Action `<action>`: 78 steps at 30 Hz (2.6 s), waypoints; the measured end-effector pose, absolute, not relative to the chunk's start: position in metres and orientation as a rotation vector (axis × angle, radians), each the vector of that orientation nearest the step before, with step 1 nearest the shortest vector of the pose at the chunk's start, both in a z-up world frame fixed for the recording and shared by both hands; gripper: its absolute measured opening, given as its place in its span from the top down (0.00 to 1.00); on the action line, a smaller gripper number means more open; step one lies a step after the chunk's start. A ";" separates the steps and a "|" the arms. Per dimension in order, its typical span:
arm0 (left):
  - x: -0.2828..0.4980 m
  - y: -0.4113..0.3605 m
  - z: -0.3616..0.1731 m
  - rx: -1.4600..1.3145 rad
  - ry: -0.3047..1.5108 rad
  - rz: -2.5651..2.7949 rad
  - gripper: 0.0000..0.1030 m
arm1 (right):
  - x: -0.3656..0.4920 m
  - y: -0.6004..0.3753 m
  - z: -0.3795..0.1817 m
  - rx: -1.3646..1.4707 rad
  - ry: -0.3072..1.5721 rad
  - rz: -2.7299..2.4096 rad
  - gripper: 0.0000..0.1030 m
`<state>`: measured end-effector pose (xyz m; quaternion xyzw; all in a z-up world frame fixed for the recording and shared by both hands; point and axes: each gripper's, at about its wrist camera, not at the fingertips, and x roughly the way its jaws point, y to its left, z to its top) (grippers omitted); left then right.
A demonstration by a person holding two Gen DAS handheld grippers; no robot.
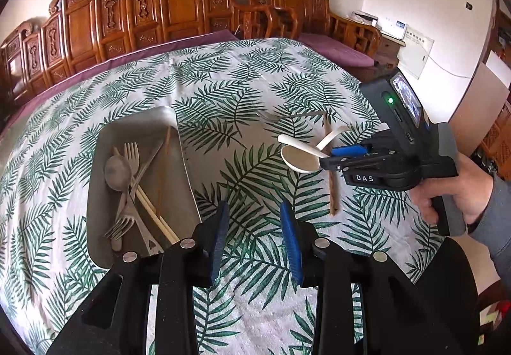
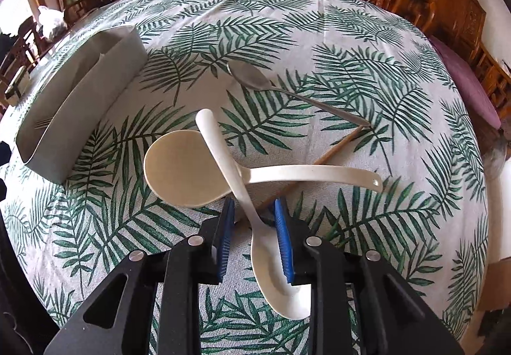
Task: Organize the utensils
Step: 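Grasp a white plastic spoon by its handle with the right tool, then grasp another white plastic spoon with the left tool, then lift both white spoons and carry them over the grey tray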
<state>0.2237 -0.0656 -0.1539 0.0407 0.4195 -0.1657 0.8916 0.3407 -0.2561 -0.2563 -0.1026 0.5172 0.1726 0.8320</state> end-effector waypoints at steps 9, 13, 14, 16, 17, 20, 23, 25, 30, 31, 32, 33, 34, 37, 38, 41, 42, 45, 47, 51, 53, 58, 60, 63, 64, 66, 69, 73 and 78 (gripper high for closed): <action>0.228 -0.076 -0.158 0.097 0.879 -0.349 0.70 | 0.328 -0.273 -0.236 -0.182 1.042 0.360 0.92; 0.236 -0.088 -0.159 0.112 0.880 -0.362 0.70 | 0.316 -0.296 -0.220 -0.144 1.013 0.343 0.92; 0.238 -0.091 -0.159 0.115 0.880 -0.365 0.70 | 0.314 -0.301 -0.218 -0.134 1.011 0.337 0.92; 0.245 -0.100 -0.160 0.123 0.883 -0.375 0.70 | 0.309 -0.316 -0.215 -0.104 1.011 0.314 0.92; 0.247 -0.104 -0.161 0.126 0.885 -0.378 0.70 | 0.308 -0.323 -0.215 -0.092 1.012 0.304 0.92; 0.258 -0.120 -0.165 0.143 0.898 -0.394 0.70 | 0.304 -0.344 -0.219 -0.055 1.016 0.284 0.92; 0.268 -0.136 -0.170 0.167 0.913 -0.404 0.70 | 0.307 -0.360 -0.226 -0.037 1.029 0.254 0.92; 0.273 -0.146 -0.172 0.187 0.918 -0.410 0.70 | 0.309 -0.372 -0.230 0.001 1.036 0.249 0.92; 0.288 -0.172 -0.178 0.232 0.938 -0.430 0.70 | 0.311 -0.385 -0.236 0.049 1.048 0.238 0.92; 0.290 -0.177 -0.180 0.239 0.942 -0.431 0.70 | 0.312 -0.386 -0.237 0.057 1.049 0.238 0.92; 0.293 -0.182 -0.182 0.247 0.949 -0.433 0.70 | 0.312 -0.387 -0.238 0.067 1.052 0.238 0.92; 0.296 -0.186 -0.184 0.253 0.957 -0.434 0.70 | 0.312 -0.388 -0.239 0.069 1.055 0.238 0.92; 0.299 -0.192 -0.187 0.261 0.967 -0.437 0.70 | 0.312 -0.389 -0.241 0.069 1.057 0.238 0.92; 0.306 -0.205 -0.193 0.293 0.981 -0.438 0.70 | 0.314 -0.390 -0.245 0.080 1.068 0.239 0.92; 0.309 -0.210 -0.196 0.309 0.985 -0.435 0.70 | 0.314 -0.389 -0.247 0.081 1.071 0.239 0.92; 0.318 -0.217 -0.202 0.328 0.999 -0.426 0.70 | 0.316 -0.390 -0.254 0.082 1.086 0.234 0.92; 0.321 -0.220 -0.204 0.336 1.005 -0.421 0.70 | 0.316 -0.391 -0.255 0.083 1.090 0.234 0.92; 0.327 -0.225 -0.211 0.357 1.017 -0.412 0.70 | 0.319 -0.396 -0.261 0.098 1.100 0.232 0.92; 0.329 -0.228 -0.215 0.370 1.027 -0.408 0.70 | 0.320 -0.398 -0.262 0.112 1.101 0.237 0.92; 0.332 -0.233 -0.222 0.394 1.036 -0.403 0.70 | 0.320 -0.399 -0.263 0.121 1.100 0.241 0.92; 0.334 -0.236 -0.224 0.396 1.041 -0.399 0.70 | 0.320 -0.399 -0.263 0.119 1.099 0.241 0.92; 0.338 -0.238 -0.226 0.380 1.047 -0.396 0.70 | 0.319 -0.399 -0.262 0.112 1.096 0.241 0.92; 0.341 -0.237 -0.226 0.368 1.049 -0.392 0.70 | 0.319 -0.400 -0.262 0.116 1.096 0.242 0.92; 0.343 -0.235 -0.226 0.359 1.048 -0.391 0.76 | 0.320 -0.400 -0.262 0.117 1.095 0.242 0.92; 0.344 -0.234 -0.225 0.349 1.050 -0.392 0.79 | 0.319 -0.400 -0.262 0.116 1.095 0.242 0.92; 0.348 -0.230 -0.225 0.323 1.058 -0.392 0.84 | 0.320 -0.400 -0.263 0.117 1.095 0.243 0.92; 0.352 -0.226 -0.224 0.297 1.068 -0.396 0.85 | 0.320 -0.400 -0.263 0.115 1.095 0.242 0.92; 0.354 -0.225 -0.223 0.293 1.063 -0.389 0.91 | 0.320 -0.400 -0.263 0.115 1.095 0.243 0.92; 0.351 -0.222 -0.218 0.277 1.046 -0.395 0.95 | 0.319 -0.400 -0.263 0.113 1.094 0.243 0.92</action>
